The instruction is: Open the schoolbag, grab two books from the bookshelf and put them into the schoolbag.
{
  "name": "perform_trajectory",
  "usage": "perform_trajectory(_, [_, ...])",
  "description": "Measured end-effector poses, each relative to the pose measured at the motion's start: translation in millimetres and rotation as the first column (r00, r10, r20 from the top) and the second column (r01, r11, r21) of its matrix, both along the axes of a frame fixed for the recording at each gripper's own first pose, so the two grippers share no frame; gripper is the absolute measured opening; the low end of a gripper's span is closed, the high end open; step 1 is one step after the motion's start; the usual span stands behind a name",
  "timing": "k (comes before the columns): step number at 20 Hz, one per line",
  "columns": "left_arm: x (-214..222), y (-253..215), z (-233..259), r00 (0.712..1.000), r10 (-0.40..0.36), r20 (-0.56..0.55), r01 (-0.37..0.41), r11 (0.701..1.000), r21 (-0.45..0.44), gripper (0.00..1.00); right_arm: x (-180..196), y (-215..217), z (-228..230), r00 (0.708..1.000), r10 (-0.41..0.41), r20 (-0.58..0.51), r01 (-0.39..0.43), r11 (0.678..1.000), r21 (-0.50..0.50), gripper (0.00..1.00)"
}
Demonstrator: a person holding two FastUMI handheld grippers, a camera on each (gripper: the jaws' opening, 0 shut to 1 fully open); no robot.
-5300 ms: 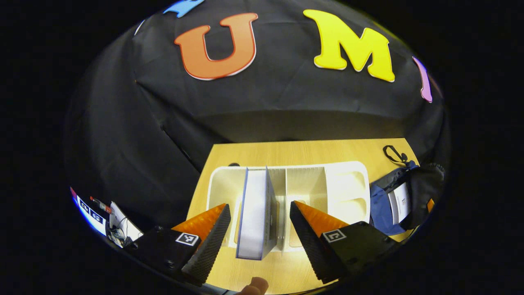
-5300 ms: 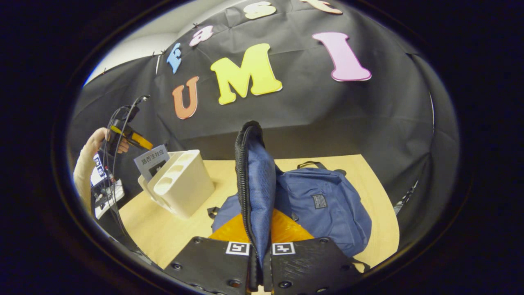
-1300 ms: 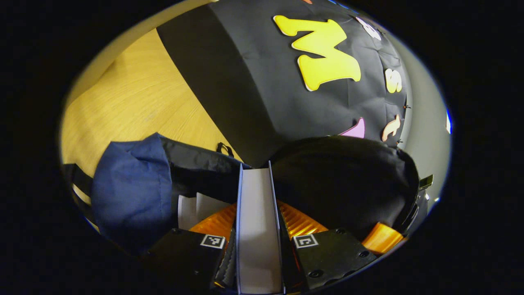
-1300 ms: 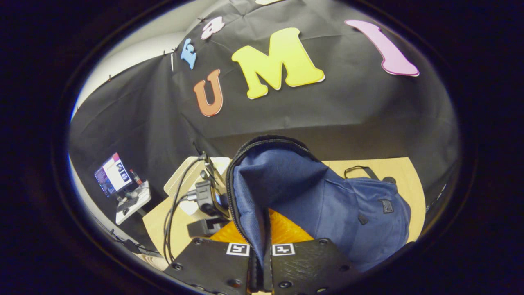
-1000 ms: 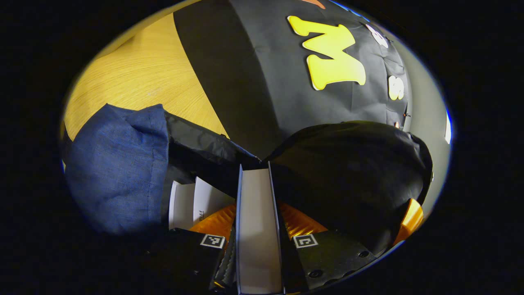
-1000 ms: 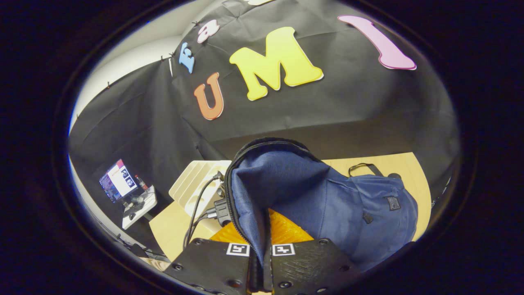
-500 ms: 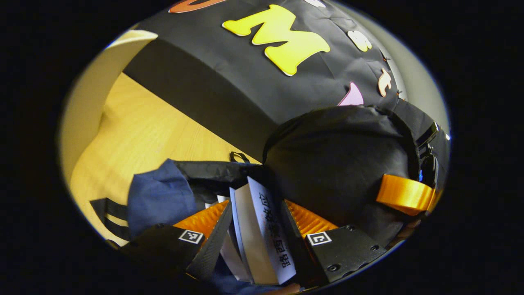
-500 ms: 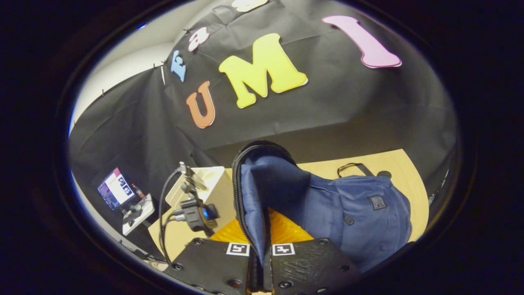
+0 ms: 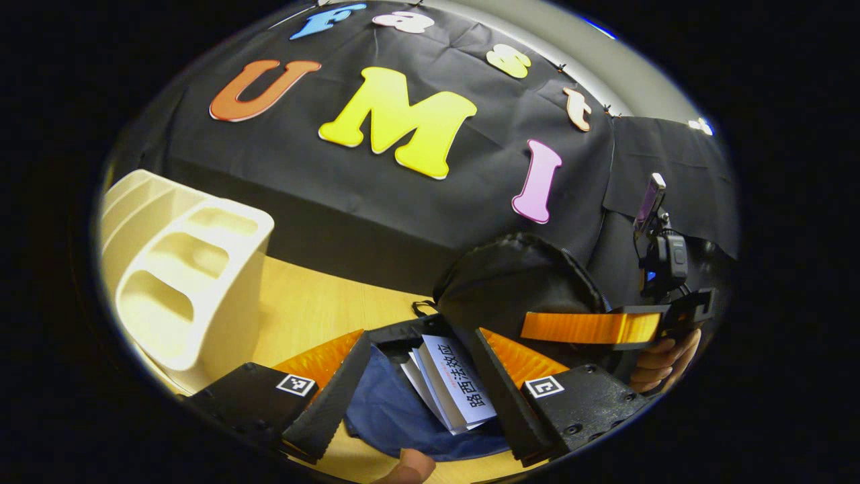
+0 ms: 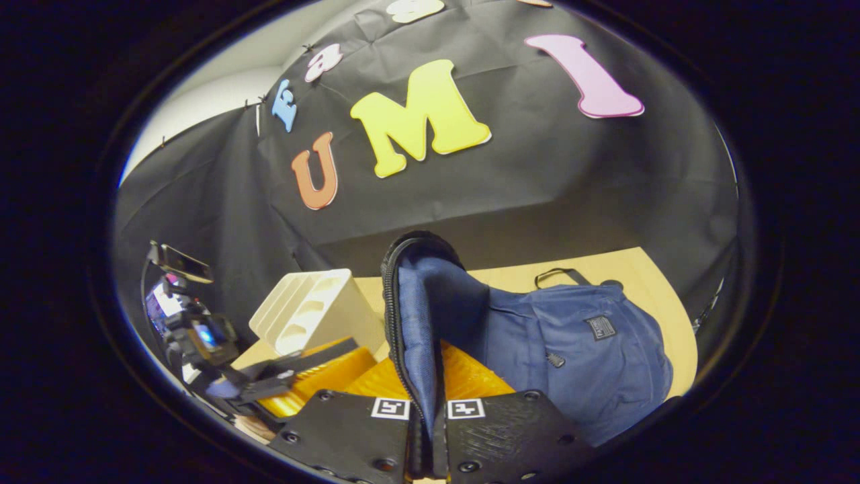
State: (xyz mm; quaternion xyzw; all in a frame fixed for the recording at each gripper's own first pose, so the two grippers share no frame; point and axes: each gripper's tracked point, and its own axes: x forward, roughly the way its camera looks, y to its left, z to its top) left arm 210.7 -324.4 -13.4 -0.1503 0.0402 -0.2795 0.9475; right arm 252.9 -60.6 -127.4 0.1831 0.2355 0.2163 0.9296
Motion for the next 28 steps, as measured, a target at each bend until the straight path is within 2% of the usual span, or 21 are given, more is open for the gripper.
perform_trajectory(2, [-19, 18, 23, 0.997, 0.027, 0.070, -0.028, 0.999, 0.016, 0.97, -3, 8, -5, 1.000, -0.025, 0.001, 0.025, 1.000, 0.003, 0.06])
perform_trajectory(5, [-44, 57, 55, 0.978, 0.109, 0.175, -0.119, 0.992, 0.044, 0.98, -7, 15, -13, 0.997, -0.072, 0.016, 0.072, 0.997, -0.020, 0.06])
perform_trajectory(7, [-65, 78, 69, 0.969, 0.137, 0.203, -0.145, 0.989, 0.024, 0.98, -11, 21, -15, 0.994, -0.105, 0.020, 0.105, 0.994, -0.019, 0.10])
perform_trajectory(8, [-74, 90, 73, 0.967, 0.150, 0.208, -0.158, 0.987, 0.021, 0.98, -15, 25, -12, 0.994, -0.110, 0.019, 0.110, 0.994, 0.005, 0.07])
perform_trajectory(9, [-80, 101, 75, 0.963, 0.170, 0.210, -0.180, 0.983, 0.025, 0.98, -17, 27, -12, 0.992, -0.129, 0.011, 0.129, 0.992, 0.013, 0.11])
perform_trajectory(10, [-84, 112, 80, 0.956, 0.202, 0.211, -0.214, 0.976, 0.038, 0.98, -19, 27, -15, 0.989, -0.146, 0.002, 0.146, 0.989, 0.012, 0.31])
perform_trajectory(11, [-86, 126, 81, 0.948, 0.239, 0.209, -0.256, 0.965, 0.057, 0.98, -24, 25, -15, 0.987, -0.163, -0.007, 0.163, 0.987, 0.012, 0.27])
perform_trajectory(12, [-91, 137, 82, 0.941, 0.266, 0.208, -0.286, 0.955, 0.073, 1.00, -29, 27, -16, 0.985, -0.172, -0.011, 0.173, 0.985, 0.016, 0.34])
perform_trajectory(13, [-101, 150, 84, 0.935, 0.281, 0.215, -0.303, 0.950, 0.077, 0.98, -35, 29, -14, 0.984, -0.176, -0.012, 0.177, 0.984, 0.022, 0.41])
perform_trajectory(14, [-111, 159, 89, 0.932, 0.284, 0.225, -0.307, 0.949, 0.071, 0.98, -41, 30, -11, 0.984, -0.180, -0.011, 0.180, 0.983, 0.024, 0.58])
perform_trajectory(16, [-128, 173, 91, 0.928, 0.297, 0.227, -0.318, 0.946, 0.062, 0.98, -54, 30, -4, 0.981, -0.192, 0.001, 0.192, 0.981, 0.022, 0.72])
perform_trajectory(17, [-134, 184, 92, 0.921, 0.313, 0.233, -0.336, 0.940, 0.066, 0.97, -61, 29, 1, 0.980, -0.200, 0.014, 0.200, 0.980, 0.019, 0.75])
perform_trajectory(18, [-141, 193, 93, 0.916, 0.327, 0.234, -0.351, 0.934, 0.068, 0.98, -71, 30, 10, 0.979, -0.201, 0.035, 0.200, 0.980, 0.022, 0.86])
perform_trajectory(19, [-148, 198, 94, 0.918, 0.325, 0.228, -0.346, 0.936, 0.062, 0.98, -81, 28, 20, 0.977, -0.204, 0.056, 0.203, 0.979, 0.026, 0.86])
perform_trajectory(20, [-155, 201, 93, 0.922, 0.318, 0.220, -0.336, 0.941, 0.051, 0.97, -91, 27, 30, 0.975, -0.209, 0.075, 0.208, 0.978, 0.031, 0.80])
perform_trajectory(21, [-164, 208, 93, 0.920, 0.326, 0.217, -0.342, 0.939, 0.043, 0.98, -102, 25, 42, 0.971, -0.216, 0.098, 0.213, 0.976, 0.040, 0.86])
perform_trajectory(24, [-188, 240, 91, 0.903, 0.372, 0.215, -0.393, 0.918, 0.060, 0.98, -143, 17, 75, 0.954, -0.241, 0.178, 0.238, 0.970, 0.043, 0.88])
perform_trajectory(25, [-196, 246, 86, 0.904, 0.376, 0.203, -0.395, 0.916, 0.064, 0.98, -160, 20, 84, 0.955, -0.222, 0.197, 0.217, 0.975, 0.048, 0.84])
perform_trajectory(26, [-204, 252, 83, 0.908, 0.375, 0.186, -0.393, 0.917, 0.066, 0.98, -182, 29, 94, 0.958, -0.190, 0.213, 0.182, 0.982, 0.057, 0.89])
perform_trajectory(27, [-212, 255, 79, 0.914, 0.368, 0.171, -0.383, 0.921, 0.070, 0.97, -197, 32, 100, 0.958, -0.169, 0.234, 0.162, 0.986, 0.049, 0.85])
perform_trajectory(28, [-217, 260, 79, 0.916, 0.365, 0.166, -0.380, 0.922, 0.072, 0.97, -211, 29, 105, 0.950, -0.166, 0.265, 0.165, 0.986, 0.027, 0.93])
